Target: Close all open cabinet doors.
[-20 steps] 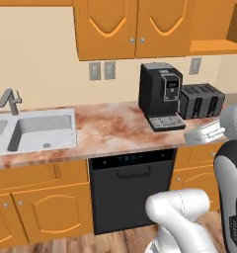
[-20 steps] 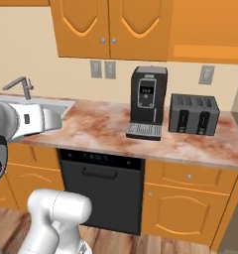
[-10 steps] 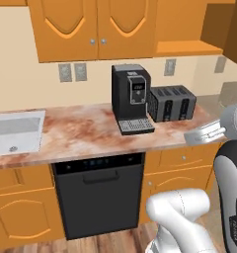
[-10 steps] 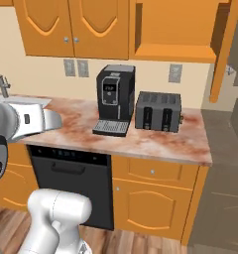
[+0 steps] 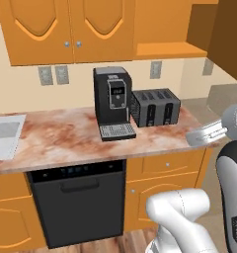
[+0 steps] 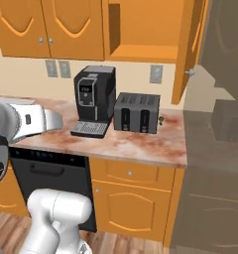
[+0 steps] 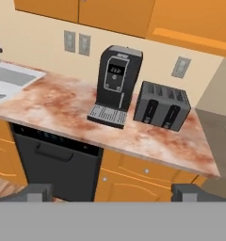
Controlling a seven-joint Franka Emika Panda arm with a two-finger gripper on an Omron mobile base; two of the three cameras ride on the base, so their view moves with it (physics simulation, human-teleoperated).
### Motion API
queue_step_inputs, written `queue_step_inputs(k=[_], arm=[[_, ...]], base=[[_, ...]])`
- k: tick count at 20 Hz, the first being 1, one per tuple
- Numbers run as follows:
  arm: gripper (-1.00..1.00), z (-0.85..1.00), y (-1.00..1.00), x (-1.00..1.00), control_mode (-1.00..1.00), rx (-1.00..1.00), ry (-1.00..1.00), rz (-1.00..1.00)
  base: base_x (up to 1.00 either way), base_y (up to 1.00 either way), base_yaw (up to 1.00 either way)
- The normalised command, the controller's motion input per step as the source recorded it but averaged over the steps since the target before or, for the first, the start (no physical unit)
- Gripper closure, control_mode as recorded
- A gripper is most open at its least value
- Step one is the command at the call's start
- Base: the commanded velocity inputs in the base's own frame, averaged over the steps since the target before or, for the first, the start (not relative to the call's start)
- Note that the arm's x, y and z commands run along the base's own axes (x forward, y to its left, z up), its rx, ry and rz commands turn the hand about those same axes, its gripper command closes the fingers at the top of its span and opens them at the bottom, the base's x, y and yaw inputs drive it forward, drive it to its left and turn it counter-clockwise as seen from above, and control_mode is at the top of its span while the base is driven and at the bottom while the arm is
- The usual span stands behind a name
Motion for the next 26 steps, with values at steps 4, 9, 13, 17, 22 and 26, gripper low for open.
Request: queue_step_inputs(k=[4,9,13,17,22,26], arm=[[-1.00,0.00,0.00,0.00,1.00,0.00,0.00,0.00],[-1.00,0.00,0.00,0.00,1.00,0.00,0.00,0.00],[-1.00,0.00,0.00,0.00,1.00,0.00,0.00,0.00],[-1.00,0.00,0.00,0.00,1.00,0.00,0.00,0.00],[-1.00,0.00,0.00,0.00,1.00,0.00,0.00,0.00],[-1.00,0.00,0.00,0.00,1.00,0.00,0.00,0.00]], base=[[0.54,-0.20,0.00],[0.33,-0.20,0.00],[0.22,-0.21,0.00],[0.32,-0.28,0.00],[0.09,-0.25,0.00],[0.00,-0.13,0.00]])
